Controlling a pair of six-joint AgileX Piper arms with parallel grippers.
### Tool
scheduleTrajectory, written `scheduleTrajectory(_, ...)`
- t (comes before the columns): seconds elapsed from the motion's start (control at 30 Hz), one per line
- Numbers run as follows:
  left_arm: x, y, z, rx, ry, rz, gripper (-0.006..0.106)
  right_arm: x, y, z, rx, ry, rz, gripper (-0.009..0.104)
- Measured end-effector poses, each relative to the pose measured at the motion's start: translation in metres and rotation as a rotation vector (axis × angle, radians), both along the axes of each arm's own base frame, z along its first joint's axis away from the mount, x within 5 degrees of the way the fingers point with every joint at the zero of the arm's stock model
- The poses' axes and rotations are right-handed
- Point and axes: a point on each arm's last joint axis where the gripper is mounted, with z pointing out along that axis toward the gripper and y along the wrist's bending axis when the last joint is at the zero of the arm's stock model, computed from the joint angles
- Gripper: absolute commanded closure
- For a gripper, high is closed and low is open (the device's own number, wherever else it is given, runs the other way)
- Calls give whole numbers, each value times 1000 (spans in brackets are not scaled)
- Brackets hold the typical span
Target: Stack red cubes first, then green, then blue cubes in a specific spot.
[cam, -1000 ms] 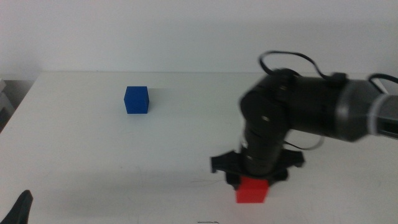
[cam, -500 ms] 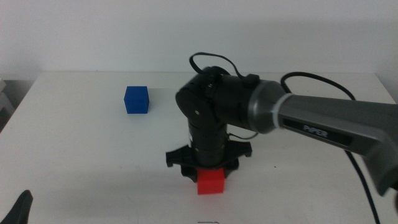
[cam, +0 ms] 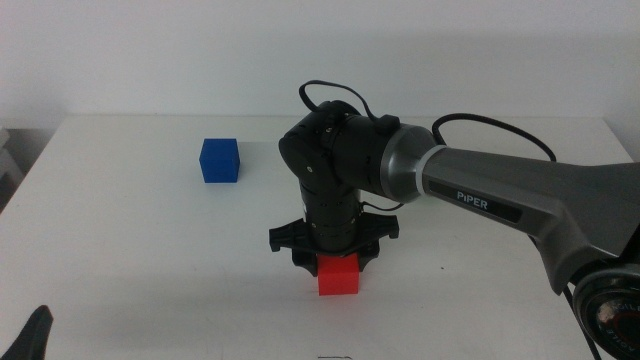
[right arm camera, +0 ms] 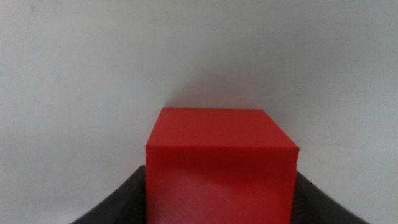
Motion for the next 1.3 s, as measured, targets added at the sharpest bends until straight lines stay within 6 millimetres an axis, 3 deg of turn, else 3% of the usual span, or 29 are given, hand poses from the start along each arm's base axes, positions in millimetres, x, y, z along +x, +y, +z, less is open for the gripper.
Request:
scheduleTrajectory(0.47, 0, 0, 0, 0, 0, 0, 10, 7, -3, -2, 7, -5, -10, 94)
scheduleTrajectory(0.5, 0, 0, 0, 0, 0, 0, 10, 7, -2, -2, 8, -4, -9, 44)
scheduleTrajectory(0.63, 0, 0, 0, 0, 0, 0, 10, 9, -2, -8, 8, -6, -6, 12)
scheduleTrajectory(0.73, 0, 0, 0, 0, 0, 0, 10, 9, -1, -7, 7, -16, -1, 1)
scheduleTrajectory(0.8, 0, 0, 0, 0, 0, 0, 10, 8, -2, 7, 18, -50, 9, 1)
scheduleTrajectory(0.9, 0, 0, 0, 0, 0, 0, 10, -2, -6, 48, 54, -120, 47, 1)
scheduleTrajectory(0.97, 0, 0, 0, 0, 0, 0, 10, -9, -15, 84, 84, -177, 71, 1)
scheduleTrajectory(1.07, 0, 0, 0, 0, 0, 0, 10, -7, -40, 121, 108, -241, 76, 1)
scheduleTrajectory(1.13, 0, 0, 0, 0, 0, 0, 10, 3, -60, 131, 91, -263, 73, 1)
scheduleTrajectory(1.3, 0, 0, 0, 0, 0, 0, 10, 41, -110, 129, 44, -288, 27, 1)
